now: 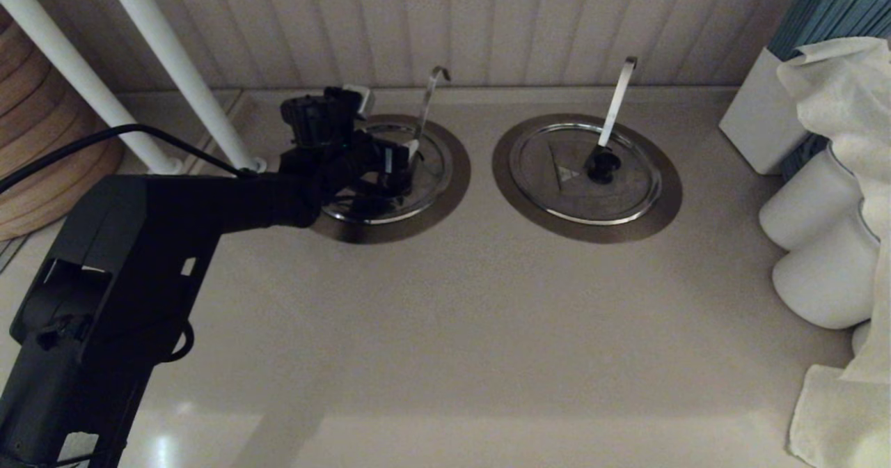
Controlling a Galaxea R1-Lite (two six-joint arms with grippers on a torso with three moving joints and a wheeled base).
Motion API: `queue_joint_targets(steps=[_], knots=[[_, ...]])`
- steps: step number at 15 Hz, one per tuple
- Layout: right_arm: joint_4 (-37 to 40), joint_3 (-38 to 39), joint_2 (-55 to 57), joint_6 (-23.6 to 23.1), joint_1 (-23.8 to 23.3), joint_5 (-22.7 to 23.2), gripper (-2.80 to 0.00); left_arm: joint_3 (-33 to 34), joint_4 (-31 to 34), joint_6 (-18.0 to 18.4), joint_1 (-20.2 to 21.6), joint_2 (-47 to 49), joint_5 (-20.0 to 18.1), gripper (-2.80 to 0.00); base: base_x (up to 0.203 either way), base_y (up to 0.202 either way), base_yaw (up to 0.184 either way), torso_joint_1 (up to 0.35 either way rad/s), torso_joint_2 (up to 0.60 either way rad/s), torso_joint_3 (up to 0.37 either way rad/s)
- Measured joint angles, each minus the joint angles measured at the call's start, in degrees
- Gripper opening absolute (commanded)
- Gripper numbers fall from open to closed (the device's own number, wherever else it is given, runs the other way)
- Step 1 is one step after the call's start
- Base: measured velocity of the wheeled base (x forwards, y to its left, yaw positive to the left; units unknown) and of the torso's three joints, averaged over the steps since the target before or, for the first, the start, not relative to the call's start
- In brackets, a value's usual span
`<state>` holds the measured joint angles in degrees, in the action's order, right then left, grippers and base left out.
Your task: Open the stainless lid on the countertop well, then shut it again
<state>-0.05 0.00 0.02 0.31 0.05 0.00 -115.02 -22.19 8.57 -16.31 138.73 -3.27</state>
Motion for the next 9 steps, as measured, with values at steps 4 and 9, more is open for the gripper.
queue_joint_targets(steps=[4,9], knots=[[-0.02,0.00,0.00,0.02,0.02,0.00,-2.80,0.07,-0.45,-0.05,0.28,-0.43,0.16,0.00,0.000,0.000,0.000,0.000,0.00,0.000],[-0.02,0.00,0.00,0.02,0.02,0.00,-2.80,0.09,-0.46,-0.30,1.44,-2.30,0.57,0.00,0.000,0.000,0.000,0.000,0.00,0.000]])
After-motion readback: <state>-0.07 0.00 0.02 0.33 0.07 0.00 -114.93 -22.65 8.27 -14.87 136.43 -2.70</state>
